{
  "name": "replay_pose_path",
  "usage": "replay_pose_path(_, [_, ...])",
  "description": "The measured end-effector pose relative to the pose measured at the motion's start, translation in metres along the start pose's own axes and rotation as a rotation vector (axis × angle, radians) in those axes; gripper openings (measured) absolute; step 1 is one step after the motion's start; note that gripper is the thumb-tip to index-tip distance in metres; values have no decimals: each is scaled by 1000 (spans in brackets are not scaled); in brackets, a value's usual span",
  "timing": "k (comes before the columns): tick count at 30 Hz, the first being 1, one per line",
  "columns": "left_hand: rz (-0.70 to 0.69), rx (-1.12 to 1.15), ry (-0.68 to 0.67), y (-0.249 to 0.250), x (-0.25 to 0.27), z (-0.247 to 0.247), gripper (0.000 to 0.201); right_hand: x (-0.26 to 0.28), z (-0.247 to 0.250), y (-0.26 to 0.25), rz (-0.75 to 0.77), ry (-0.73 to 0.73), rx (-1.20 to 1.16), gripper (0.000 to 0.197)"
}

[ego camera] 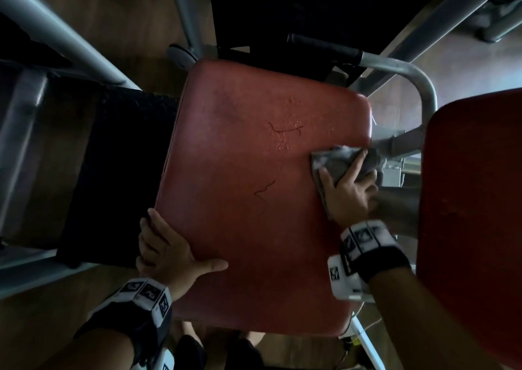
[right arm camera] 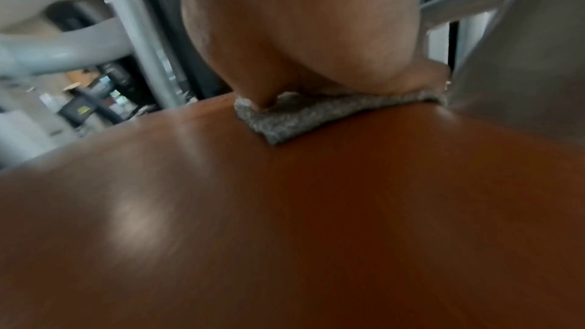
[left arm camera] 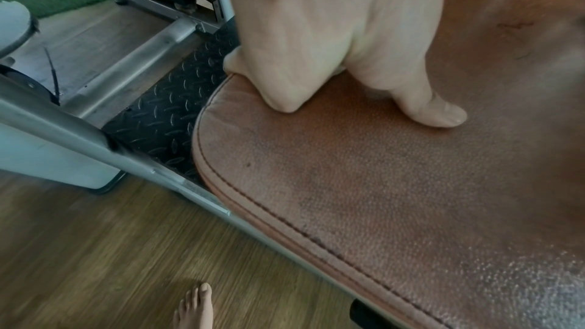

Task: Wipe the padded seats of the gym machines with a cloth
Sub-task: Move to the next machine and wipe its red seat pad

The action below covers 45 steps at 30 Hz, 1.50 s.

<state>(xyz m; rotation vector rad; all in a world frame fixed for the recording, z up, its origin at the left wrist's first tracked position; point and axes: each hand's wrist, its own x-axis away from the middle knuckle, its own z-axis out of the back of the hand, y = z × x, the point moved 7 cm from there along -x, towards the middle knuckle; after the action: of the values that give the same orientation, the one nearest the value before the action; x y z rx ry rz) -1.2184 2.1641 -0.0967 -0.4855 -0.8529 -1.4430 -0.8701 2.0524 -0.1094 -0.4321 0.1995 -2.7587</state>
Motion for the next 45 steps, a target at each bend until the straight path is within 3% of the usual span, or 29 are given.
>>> replay_pose_path(5, [2, -5, 0, -1, -3, -1, 174, -101, 21, -48, -3, -105, -177, 89])
replay_pose_path(8, [5, -7, -7, -1, -4, -2, 174, -133, 22, -61, -26, -163, -190, 90])
replay_pose_path(16, [12, -4, -15, 0, -2, 0, 174, -62, 14, -23, -9, -130, -230, 90])
replay_pose_path(25, [12, -5, -34, 3, -1, 0, 173, -116, 24, -46, -32, -189, -315, 89])
replay_pose_path(34, [6, 5, -31, 1, -2, 0, 175, -44, 4, 8, -56, -183, -322, 91])
replay_pose_path(38, [1, -8, -24, 0, -2, 0, 174, -67, 3, 2, -84, -195, -358, 94])
replay_pose_path(41, [2, -15, -24, 1, -2, 1, 174, -101, 17, -14, -52, -193, -462, 83])
replay_pose_path(45, [-14, -13, -22, 0, -2, 2, 175, -144, 33, -57, -64, -299, -530, 76])
